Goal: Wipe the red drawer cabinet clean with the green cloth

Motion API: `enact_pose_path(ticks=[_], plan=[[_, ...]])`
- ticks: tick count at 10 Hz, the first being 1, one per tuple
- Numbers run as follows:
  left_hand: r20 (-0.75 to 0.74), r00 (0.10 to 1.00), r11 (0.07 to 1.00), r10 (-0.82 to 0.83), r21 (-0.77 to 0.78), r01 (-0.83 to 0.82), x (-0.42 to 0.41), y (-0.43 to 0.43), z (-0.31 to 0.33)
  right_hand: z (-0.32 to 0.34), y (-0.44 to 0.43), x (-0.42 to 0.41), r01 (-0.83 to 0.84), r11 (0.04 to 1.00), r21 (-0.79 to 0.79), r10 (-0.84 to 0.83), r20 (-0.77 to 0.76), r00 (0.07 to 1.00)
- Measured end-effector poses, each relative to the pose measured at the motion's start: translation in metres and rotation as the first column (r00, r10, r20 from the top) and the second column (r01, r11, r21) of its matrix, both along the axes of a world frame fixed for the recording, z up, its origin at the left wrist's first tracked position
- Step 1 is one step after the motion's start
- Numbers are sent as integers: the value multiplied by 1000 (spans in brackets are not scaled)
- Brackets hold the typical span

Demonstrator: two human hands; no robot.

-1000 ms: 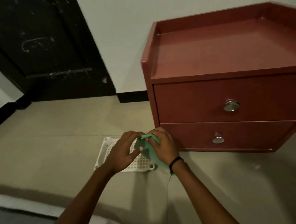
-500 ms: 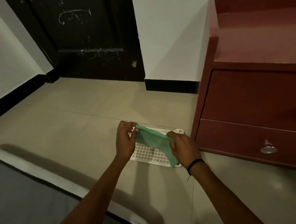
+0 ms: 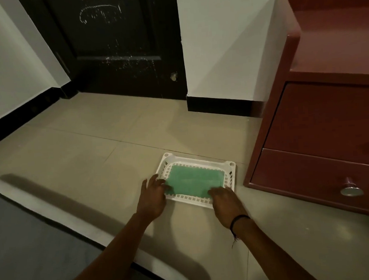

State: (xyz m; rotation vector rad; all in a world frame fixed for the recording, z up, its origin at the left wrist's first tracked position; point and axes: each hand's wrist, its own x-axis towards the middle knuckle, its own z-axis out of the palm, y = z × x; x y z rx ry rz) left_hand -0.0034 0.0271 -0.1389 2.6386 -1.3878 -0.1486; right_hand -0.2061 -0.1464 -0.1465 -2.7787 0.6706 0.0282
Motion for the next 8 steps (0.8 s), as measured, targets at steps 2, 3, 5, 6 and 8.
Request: enact_pose_path(ticks=[2, 3, 5, 6, 8], plan=[[136, 991, 994, 0, 105, -15, -16, -7, 16, 11, 1, -13, -72, 997, 10, 72, 6, 997], [156, 987, 999, -34, 0, 35, -29, -9, 23, 29, 7, -31, -72, 997, -29, 74, 88, 993], [127, 992, 987, 10, -160, 11, -52, -8, 33, 92, -1, -64, -115, 955, -275, 165, 165, 973], [95, 995, 972, 15, -236, 8, -70, -26, 91, 152, -25, -84, -74, 926, -369, 187, 280, 941], [276, 960, 783, -47, -587, 207, -115, -107, 295, 343, -110, -172, 334, 831, -444, -46, 544, 838]])
